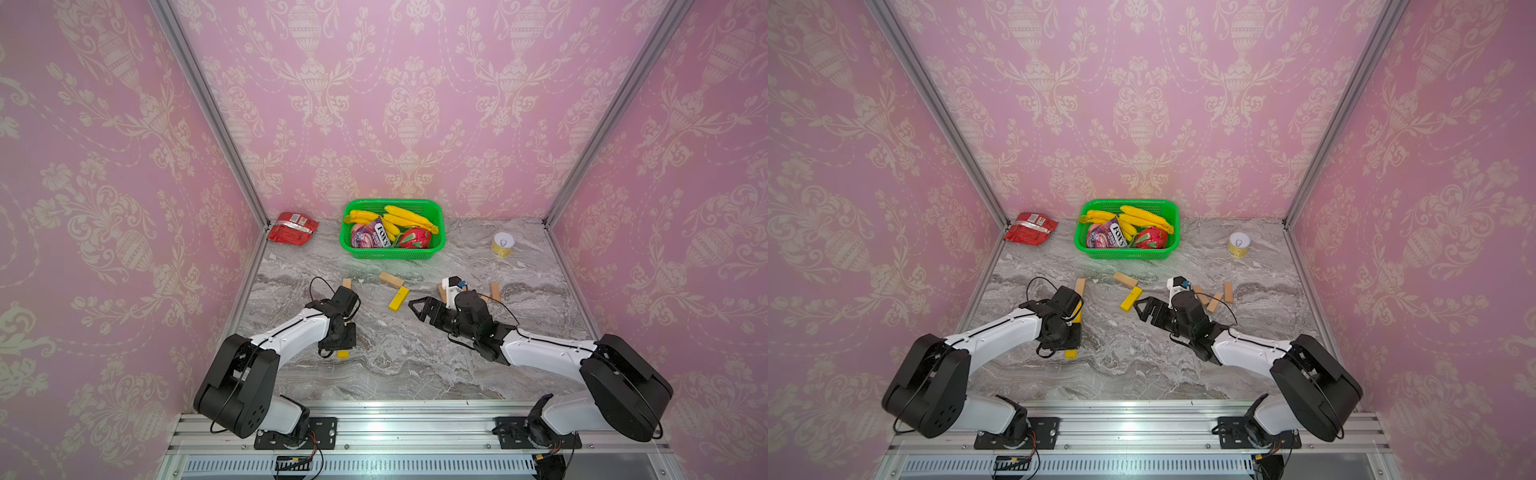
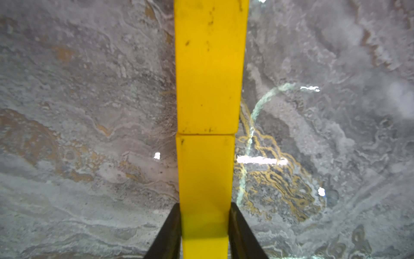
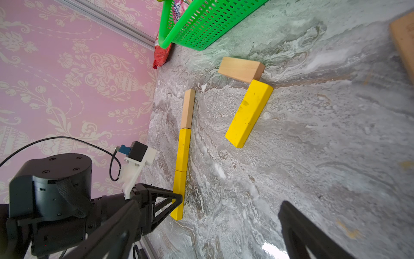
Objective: Assemble the letter k with building blocks
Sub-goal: Assemble the building block at the center of the board.
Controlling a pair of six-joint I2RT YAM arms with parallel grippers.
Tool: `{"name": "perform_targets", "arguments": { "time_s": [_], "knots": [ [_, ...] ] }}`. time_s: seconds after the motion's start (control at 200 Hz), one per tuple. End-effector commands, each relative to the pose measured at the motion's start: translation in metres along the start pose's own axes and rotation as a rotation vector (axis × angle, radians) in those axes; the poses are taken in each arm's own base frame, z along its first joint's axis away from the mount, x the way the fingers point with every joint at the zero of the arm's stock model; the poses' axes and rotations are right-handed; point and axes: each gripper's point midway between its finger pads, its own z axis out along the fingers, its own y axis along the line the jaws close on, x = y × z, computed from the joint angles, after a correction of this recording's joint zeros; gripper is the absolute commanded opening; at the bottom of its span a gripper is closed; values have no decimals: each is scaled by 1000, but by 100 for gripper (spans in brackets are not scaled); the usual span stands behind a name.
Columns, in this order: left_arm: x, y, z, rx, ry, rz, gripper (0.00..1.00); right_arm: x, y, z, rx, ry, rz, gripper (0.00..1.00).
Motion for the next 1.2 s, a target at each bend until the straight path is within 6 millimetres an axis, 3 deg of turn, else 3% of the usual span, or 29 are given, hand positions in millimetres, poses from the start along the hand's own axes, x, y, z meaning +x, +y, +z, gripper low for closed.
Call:
{"name": "perform_targets", "arguments": {
  "time_s": [0.0,0.18,0.445,1.191],
  "knots": [
    [8,8,11,-32,44,15,24,-3,3,-2,-12,-14,-2,100],
    [8,8,11,-28,45,17,36,-3,4,-2,-12,-13,-2,100],
    [3,6,7,-24,30,18,45,-3,3,-3,-11,-14,-3,100],
    [-4,-1,-1,10,7,20,48,-4,5,-5,-19,-20,-2,100]
  ]
}}
